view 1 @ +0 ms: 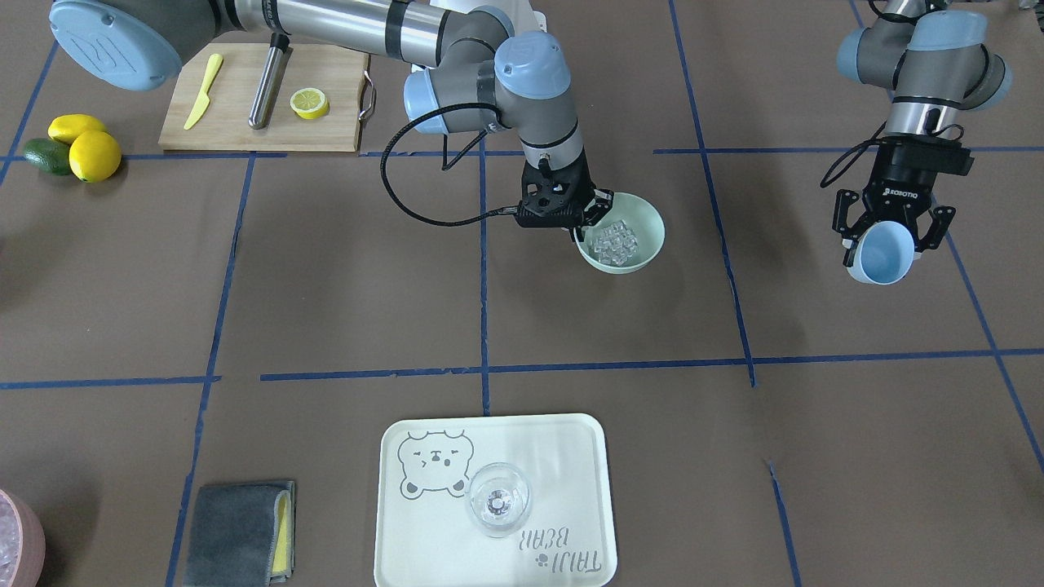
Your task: Pour ice into bowl
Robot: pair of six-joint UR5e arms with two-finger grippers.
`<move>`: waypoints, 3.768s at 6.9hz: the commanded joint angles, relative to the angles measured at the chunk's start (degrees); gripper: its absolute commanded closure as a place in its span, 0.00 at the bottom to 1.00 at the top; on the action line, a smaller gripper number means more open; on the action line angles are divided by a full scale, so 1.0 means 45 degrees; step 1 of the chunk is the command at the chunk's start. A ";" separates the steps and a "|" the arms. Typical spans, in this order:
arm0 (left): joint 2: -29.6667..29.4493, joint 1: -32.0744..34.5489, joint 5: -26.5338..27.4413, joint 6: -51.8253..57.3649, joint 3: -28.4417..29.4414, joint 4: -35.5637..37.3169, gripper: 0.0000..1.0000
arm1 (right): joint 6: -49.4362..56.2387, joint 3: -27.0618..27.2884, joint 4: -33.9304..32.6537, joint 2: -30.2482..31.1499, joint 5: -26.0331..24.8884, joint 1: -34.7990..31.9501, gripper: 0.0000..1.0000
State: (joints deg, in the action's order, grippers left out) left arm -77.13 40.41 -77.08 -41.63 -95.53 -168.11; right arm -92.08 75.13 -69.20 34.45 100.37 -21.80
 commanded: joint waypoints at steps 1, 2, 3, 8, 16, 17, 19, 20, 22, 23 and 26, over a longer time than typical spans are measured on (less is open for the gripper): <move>0.0926 -0.0189 0.1184 -0.1547 0.0290 -0.1891 1.00 | -0.0007 0.2313 -0.1002 0.1047 0.0603 -0.0680 1.00; 0.0930 -0.0578 0.1540 -0.2226 0.0329 -0.1958 1.00 | -0.0007 0.4126 -0.1242 0.2118 0.0567 -0.0857 1.00; 0.0949 -0.1877 0.3458 -0.3238 0.0330 -0.1978 1.00 | -0.0007 0.5536 -0.1631 0.3115 0.0625 -0.1110 1.00; 0.0193 -0.5191 0.8611 -0.5163 0.1908 -0.1841 1.00 | 0.0264 0.8788 -0.2006 0.7160 0.0586 -0.2261 1.00; -0.0320 -0.5152 0.8829 -0.4987 0.3103 -0.1998 0.00 | 0.3331 0.9982 -0.1830 1.0660 0.0762 -0.3434 1.00; -0.0301 -0.5152 0.8829 -0.4716 0.3084 -0.1998 0.00 | 0.3681 1.0062 -0.1830 1.0993 0.1130 -0.3765 1.00; -0.0281 -0.5094 0.8751 -0.4597 0.2967 -0.2017 0.00 | 0.4520 1.0315 -0.1791 1.1890 0.1231 -0.4079 1.00; 0.0048 -0.5055 0.8693 -0.3900 0.2328 -0.2037 0.00 | 0.4737 1.0316 -0.1675 1.2088 0.1231 -0.4197 1.00; 0.0888 -0.5035 0.8322 -0.3620 0.1153 -0.2037 0.00 | 0.4778 1.0297 -0.0741 1.2887 0.1251 -0.4276 1.00; 0.0929 -0.4996 0.8321 -0.3600 0.0918 -0.2037 0.00 | 0.4798 1.0297 -0.0698 1.3084 0.1270 -0.4276 1.00; 0.1067 -0.3678 0.5467 -0.2163 -0.0312 -0.1823 0.00 | 0.5949 0.9754 0.0524 1.4410 0.1192 -0.4723 1.00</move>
State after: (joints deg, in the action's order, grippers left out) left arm -72.55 19.95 -45.44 -54.78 -94.87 -176.77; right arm -66.69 120.65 -70.47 96.94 105.74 -41.94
